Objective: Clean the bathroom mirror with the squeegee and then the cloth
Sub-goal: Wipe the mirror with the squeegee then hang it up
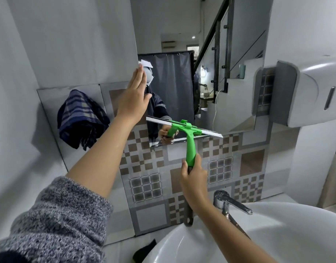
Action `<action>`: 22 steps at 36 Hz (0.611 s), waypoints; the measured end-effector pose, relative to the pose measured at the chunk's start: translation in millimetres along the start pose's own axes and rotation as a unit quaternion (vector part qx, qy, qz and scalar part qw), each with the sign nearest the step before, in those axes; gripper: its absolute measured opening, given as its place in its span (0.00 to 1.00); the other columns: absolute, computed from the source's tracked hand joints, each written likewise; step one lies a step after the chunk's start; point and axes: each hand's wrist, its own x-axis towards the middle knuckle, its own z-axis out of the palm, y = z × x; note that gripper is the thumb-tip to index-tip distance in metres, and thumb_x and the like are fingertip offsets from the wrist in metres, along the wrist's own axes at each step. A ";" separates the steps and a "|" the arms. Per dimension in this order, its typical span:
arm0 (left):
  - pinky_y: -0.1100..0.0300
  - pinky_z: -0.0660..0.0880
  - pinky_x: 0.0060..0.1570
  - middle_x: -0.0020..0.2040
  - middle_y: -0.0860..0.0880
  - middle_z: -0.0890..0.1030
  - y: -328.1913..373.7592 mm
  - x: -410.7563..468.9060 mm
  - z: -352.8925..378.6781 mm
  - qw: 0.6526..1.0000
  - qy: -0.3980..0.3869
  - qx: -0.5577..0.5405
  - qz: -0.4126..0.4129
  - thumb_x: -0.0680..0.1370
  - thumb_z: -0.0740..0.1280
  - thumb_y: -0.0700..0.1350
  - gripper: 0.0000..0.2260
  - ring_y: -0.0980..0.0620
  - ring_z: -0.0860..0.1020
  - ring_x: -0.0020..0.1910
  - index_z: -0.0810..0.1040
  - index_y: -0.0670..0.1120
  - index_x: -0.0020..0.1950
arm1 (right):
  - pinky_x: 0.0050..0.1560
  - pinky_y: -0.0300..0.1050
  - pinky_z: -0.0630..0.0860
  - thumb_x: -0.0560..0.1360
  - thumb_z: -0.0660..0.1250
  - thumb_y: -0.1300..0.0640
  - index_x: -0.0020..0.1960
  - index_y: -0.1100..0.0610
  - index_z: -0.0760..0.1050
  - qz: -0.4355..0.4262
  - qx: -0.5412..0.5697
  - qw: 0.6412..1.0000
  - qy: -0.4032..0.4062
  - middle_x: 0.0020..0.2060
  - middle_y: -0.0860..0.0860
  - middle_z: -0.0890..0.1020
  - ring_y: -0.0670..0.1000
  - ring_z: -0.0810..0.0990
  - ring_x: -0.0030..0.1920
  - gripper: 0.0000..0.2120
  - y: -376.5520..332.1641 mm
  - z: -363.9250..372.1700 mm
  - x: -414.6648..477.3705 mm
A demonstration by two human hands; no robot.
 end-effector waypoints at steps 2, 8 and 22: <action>0.61 0.65 0.62 0.77 0.46 0.48 -1.1 -0.4 0.8 1.000 0.001 -0.002 0.003 0.79 0.60 0.40 0.29 0.50 0.48 0.75 0.48 0.41 0.75 | 0.19 0.34 0.64 0.79 0.59 0.58 0.55 0.56 0.66 -0.009 -0.025 1.000 -0.009 0.27 0.49 0.69 0.43 0.63 0.21 0.06 3.9 2.5 -3.5; 0.64 0.62 0.63 0.77 0.46 0.49 -0.6 -3.3 3.0 1.000 0.013 -0.021 0.006 0.78 0.61 0.38 0.29 0.49 0.50 0.75 0.48 0.41 0.75 | 0.19 0.34 0.64 0.78 0.60 0.58 0.62 0.58 0.65 -0.025 -0.089 0.995 -0.022 0.26 0.48 0.70 0.45 0.66 0.22 0.13 16.0 2.2 -7.4; 0.58 0.71 0.58 0.77 0.46 0.49 7.9 -13.8 6.8 0.999 -0.010 0.001 -0.033 0.77 0.61 0.35 0.29 0.49 0.50 0.75 0.50 0.41 0.74 | 0.26 0.45 0.77 0.78 0.60 0.56 0.63 0.55 0.64 0.008 -0.180 0.981 -0.078 0.32 0.51 0.75 0.50 0.76 0.28 0.14 37.1 -20.8 -20.2</action>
